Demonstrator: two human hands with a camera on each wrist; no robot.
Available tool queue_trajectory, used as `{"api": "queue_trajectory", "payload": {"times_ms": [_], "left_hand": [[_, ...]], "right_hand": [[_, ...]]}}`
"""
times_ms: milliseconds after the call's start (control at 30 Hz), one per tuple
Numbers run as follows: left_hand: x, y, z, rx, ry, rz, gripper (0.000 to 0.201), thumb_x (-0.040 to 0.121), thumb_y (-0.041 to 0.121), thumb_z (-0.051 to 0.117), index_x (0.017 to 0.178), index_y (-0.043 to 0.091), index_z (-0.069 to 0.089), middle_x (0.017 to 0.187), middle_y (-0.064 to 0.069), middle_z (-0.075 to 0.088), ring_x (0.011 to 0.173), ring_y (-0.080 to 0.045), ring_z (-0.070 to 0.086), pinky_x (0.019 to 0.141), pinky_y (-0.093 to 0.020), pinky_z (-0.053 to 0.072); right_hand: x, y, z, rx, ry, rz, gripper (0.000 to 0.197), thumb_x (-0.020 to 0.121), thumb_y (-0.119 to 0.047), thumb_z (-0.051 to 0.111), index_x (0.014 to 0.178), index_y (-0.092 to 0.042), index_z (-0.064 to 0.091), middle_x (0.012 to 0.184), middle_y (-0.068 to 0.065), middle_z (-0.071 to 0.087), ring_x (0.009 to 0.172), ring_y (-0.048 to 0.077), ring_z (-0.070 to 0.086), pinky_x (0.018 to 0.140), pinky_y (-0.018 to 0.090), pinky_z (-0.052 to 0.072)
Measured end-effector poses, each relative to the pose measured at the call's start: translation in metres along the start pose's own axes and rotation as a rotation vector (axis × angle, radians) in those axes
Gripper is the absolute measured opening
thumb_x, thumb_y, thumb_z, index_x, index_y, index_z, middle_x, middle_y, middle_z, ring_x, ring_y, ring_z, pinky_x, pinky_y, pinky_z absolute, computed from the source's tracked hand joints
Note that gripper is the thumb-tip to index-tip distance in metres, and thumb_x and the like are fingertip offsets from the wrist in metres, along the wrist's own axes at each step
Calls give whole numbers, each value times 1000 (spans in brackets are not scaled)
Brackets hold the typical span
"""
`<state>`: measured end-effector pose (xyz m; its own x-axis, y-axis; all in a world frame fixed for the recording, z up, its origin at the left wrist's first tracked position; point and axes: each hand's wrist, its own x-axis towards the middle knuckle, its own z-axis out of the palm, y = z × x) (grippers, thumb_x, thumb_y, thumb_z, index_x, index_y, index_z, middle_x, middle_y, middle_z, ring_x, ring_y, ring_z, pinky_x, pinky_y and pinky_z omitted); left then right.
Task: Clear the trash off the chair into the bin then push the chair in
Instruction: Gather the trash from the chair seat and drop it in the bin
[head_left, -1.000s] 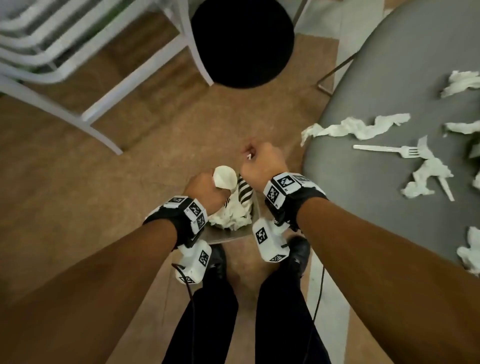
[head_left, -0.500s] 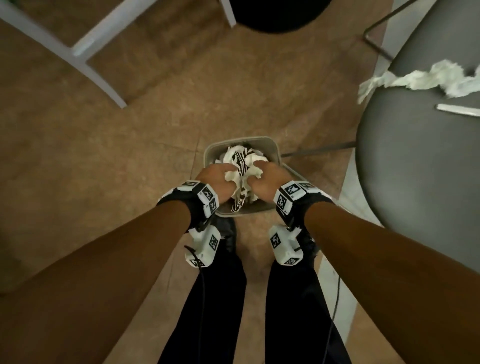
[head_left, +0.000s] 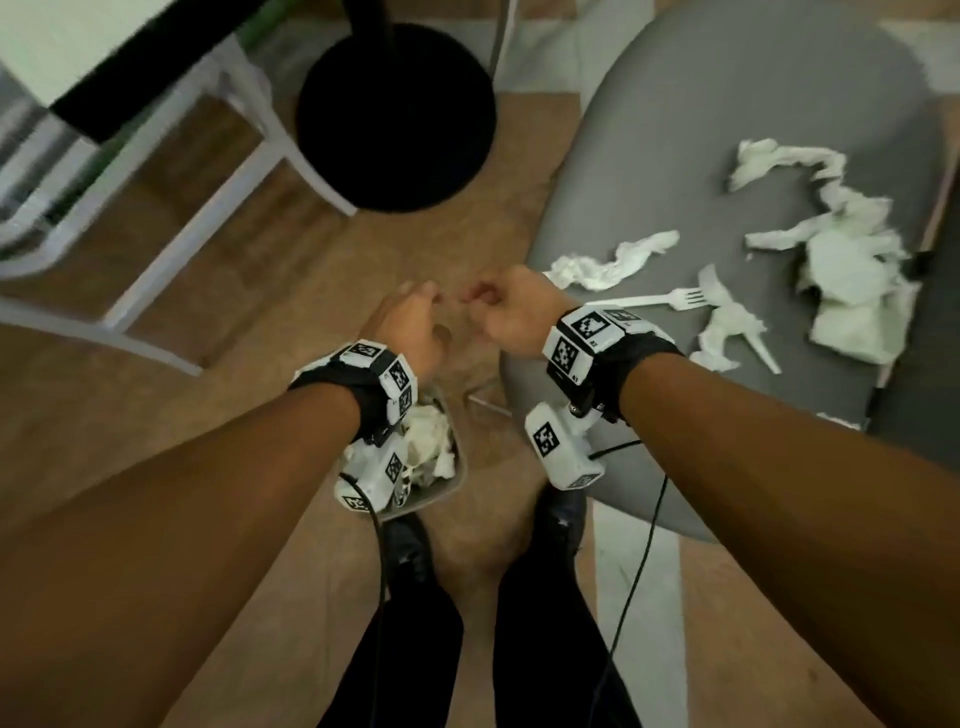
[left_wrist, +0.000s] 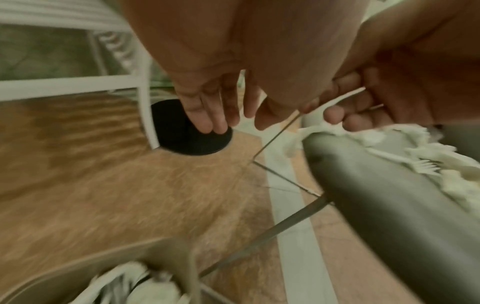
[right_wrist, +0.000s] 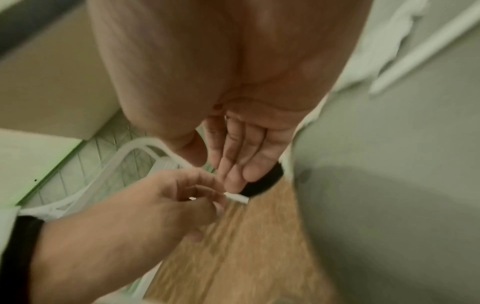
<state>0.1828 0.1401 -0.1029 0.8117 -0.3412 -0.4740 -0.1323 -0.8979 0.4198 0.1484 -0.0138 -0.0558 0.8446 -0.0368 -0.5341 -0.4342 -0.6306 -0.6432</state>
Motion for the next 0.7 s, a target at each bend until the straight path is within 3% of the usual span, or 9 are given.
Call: {"api": "queue_trajectory", "payload": {"times_ms": [100, 167, 233, 300, 367, 433, 533, 600, 700], "left_hand": [[19, 62, 11, 56, 96, 170, 41, 82, 25, 56, 122, 19, 53, 123, -4, 47, 111, -29, 50, 90, -45, 48], [28, 109, 25, 94, 103, 276, 51, 80, 34, 61, 128, 20, 50, 129, -4, 45, 119, -29, 43, 95, -45, 45], [37, 147, 44, 130, 26, 266, 72, 73, 56, 63, 137, 31, 41, 136, 0, 39, 124, -27, 37, 99, -43, 41], [42, 174, 64, 204, -27, 225, 81, 70, 63, 63, 140, 38, 34, 137, 2, 36, 126, -27, 34, 100, -45, 39], [45, 195, 82, 267, -18, 216, 73, 78, 39, 67, 143, 30, 34, 130, -5, 39, 122, -31, 39, 95, -46, 41], [46, 210, 94, 217, 13, 206, 68, 83, 9, 60, 145, 17, 33, 125, -14, 45, 117, -36, 45, 93, -46, 43], [51, 222, 102, 122, 26, 185, 64, 84, -2, 53, 143, 5, 30, 127, -20, 49, 118, -40, 46, 96, -47, 41], [55, 226, 105, 117, 36, 188, 60, 83, -3, 51, 139, 4, 32, 128, -20, 49, 119, -39, 45, 97, -47, 41], [63, 226, 110, 90, 80, 192, 50, 84, -1, 49, 132, 5, 40, 124, -18, 52, 113, -39, 48, 94, -51, 43]], "right_hand": [[-9, 36, -61, -41, 116, 46, 25, 89, -21, 55, 108, -22, 70, 103, 1, 73, 93, 22, 67, 86, 29, 53], [-17, 72, -97, -53, 198, 102, 25, 87, -20, 53, 106, -24, 70, 101, 1, 73, 93, 24, 67, 85, 28, 53], [-28, 108, -125, -68, 257, 162, 25, 88, -20, 53, 107, -23, 70, 99, 1, 73, 93, 23, 67, 83, 26, 51], [-40, 142, -145, -92, 284, 193, 24, 89, -22, 54, 109, -22, 68, 99, 2, 73, 93, 25, 68, 85, 28, 52], [-51, 171, -159, -160, 294, 227, 33, 87, -31, 60, 119, -19, 63, 111, 3, 69, 102, 25, 65, 90, 30, 51], [-59, 194, -162, -226, 240, 292, 61, 78, -47, 70, 130, -19, 53, 126, 3, 58, 112, 25, 60, 96, 36, 50], [-63, 212, -148, -291, 94, 378, 86, 64, -60, 76, 133, -18, 44, 135, 6, 49, 121, 28, 54, 99, 44, 49], [-57, 217, -137, -289, 110, 384, 80, 69, -52, 78, 131, -14, 45, 133, 10, 51, 119, 30, 55, 98, 43, 49], [-45, 220, -134, -170, 212, 428, 52, 82, -24, 72, 124, -6, 47, 123, 13, 58, 113, 32, 59, 90, 36, 48]]}}
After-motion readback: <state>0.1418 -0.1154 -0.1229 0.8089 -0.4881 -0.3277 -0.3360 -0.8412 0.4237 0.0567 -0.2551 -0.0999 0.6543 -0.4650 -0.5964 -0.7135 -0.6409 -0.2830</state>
